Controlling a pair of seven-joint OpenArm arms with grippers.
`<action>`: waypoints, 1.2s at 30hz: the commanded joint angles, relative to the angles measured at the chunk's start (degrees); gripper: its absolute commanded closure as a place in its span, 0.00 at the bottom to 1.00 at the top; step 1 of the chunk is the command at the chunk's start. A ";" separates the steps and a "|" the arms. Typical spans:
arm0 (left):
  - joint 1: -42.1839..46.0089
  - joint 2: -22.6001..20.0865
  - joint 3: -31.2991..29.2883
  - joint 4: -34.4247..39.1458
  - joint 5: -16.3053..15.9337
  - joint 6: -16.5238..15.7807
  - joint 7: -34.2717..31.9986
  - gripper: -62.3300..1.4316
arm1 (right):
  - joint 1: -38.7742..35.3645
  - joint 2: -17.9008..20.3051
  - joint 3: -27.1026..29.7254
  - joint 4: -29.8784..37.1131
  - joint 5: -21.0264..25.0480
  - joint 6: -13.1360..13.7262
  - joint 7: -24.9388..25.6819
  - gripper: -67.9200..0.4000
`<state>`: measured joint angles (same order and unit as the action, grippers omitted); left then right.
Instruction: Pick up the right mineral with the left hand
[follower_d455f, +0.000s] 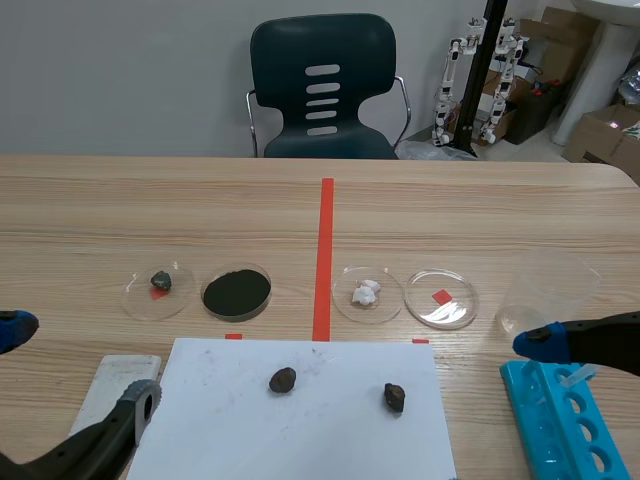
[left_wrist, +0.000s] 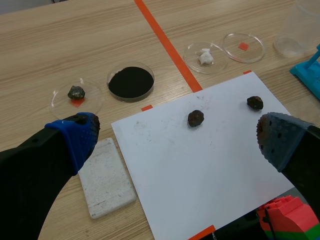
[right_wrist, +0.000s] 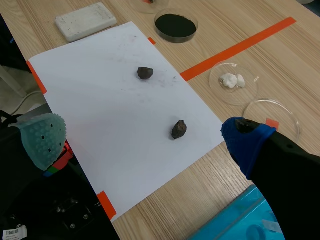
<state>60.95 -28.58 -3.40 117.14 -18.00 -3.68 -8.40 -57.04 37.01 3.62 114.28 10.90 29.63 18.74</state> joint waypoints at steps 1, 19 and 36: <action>-0.04 0.26 0.04 0.35 -0.37 -0.17 -0.83 0.00 | 0.07 0.74 0.07 0.26 0.63 0.00 0.66 0.00; -0.04 0.26 0.04 0.35 -0.37 -0.15 -0.83 0.00 | 0.07 0.74 0.07 0.26 0.63 0.00 0.66 0.00; -1.97 0.28 0.17 0.35 -0.37 -0.15 2.40 0.00 | 0.07 0.74 0.07 0.26 0.63 0.00 0.66 0.00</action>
<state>60.20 -28.58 -3.40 117.14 -18.00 -3.68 -6.31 -57.04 37.01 3.62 114.28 10.90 29.63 18.74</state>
